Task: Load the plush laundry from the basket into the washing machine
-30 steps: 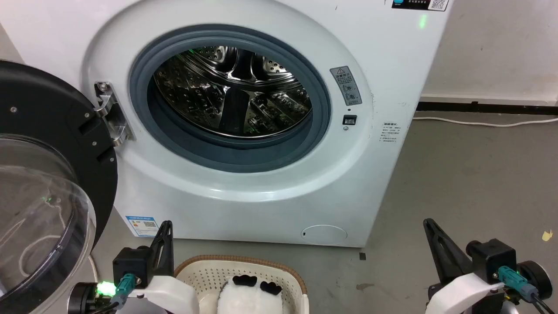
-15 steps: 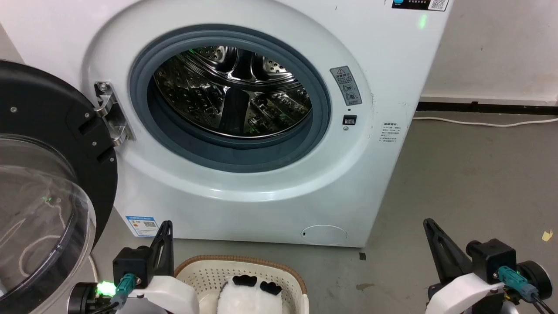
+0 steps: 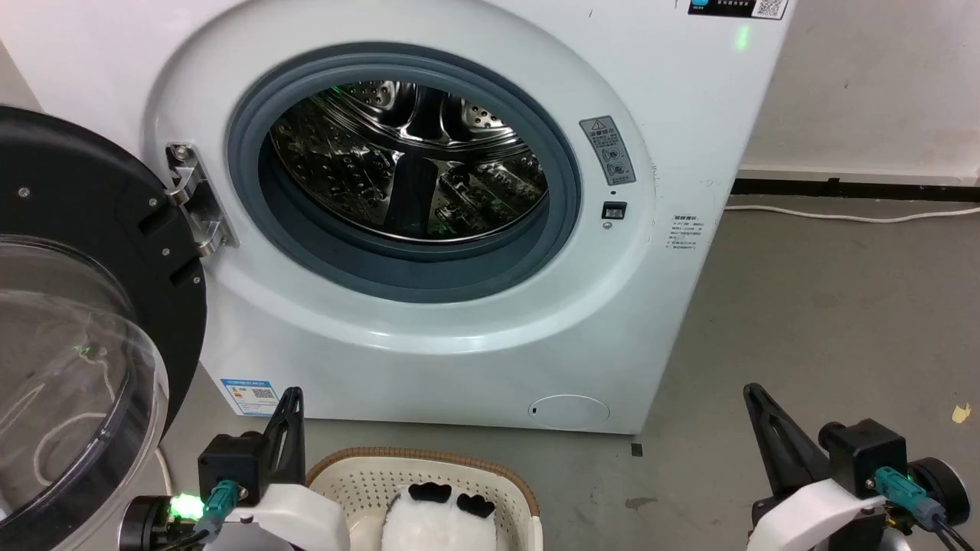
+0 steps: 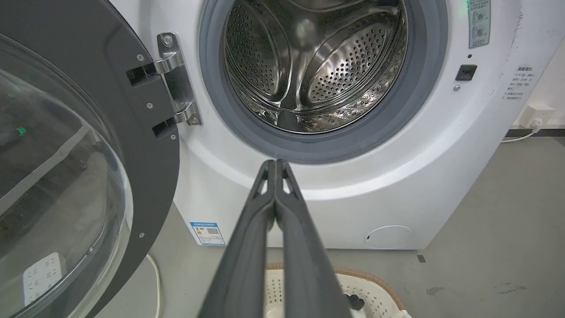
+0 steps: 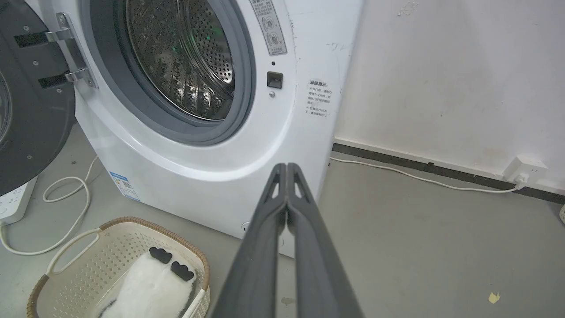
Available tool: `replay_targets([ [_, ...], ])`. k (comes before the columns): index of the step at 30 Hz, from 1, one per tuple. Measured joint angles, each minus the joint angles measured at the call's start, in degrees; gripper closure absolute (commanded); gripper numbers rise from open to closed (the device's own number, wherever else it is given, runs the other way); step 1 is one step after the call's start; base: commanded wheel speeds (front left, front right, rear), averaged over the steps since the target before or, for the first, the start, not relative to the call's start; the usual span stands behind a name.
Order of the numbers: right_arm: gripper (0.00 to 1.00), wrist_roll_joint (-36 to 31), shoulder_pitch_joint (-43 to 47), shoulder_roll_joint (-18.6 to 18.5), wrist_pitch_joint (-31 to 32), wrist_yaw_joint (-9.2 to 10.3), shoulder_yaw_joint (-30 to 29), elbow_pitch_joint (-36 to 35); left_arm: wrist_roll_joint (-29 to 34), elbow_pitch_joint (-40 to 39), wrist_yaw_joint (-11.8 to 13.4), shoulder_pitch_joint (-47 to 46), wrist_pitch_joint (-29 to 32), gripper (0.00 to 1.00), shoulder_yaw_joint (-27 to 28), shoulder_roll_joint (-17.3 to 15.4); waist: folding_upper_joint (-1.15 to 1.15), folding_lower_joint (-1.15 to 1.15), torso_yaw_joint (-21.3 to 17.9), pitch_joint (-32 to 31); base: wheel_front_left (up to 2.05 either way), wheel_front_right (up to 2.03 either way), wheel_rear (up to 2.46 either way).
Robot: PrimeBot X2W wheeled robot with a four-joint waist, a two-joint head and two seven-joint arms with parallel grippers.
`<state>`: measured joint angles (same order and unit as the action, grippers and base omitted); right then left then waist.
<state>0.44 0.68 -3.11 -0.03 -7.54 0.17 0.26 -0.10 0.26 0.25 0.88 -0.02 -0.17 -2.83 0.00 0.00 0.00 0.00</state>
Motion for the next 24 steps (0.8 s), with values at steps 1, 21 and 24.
replay_targets([
  [1,0.00,0.0,0.0,0.0,0.0,0.00,0.0,0.0,0.0,0.0,0.0,0.0,0.0,0.00,0.0,0.0,0.00,0.00,0.0,0.0,0.00,0.00,0.00],
  [21,0.00,0.8,0.0,0.0,-1.2,0.00,-0.4,0.2,-0.6,0.0,0.6,0.0,-1.3,0.00,-1.7,0.0,0.00,0.00,-0.3,0.9,0.00,0.00,0.00],
  [24,0.00,1.2,0.0,0.0,-1.7,0.00,-0.4,0.1,-0.6,0.1,0.6,0.0,-1.6,0.00,-2.2,0.0,0.00,0.00,-0.5,1.6,0.00,0.00,0.00],
])
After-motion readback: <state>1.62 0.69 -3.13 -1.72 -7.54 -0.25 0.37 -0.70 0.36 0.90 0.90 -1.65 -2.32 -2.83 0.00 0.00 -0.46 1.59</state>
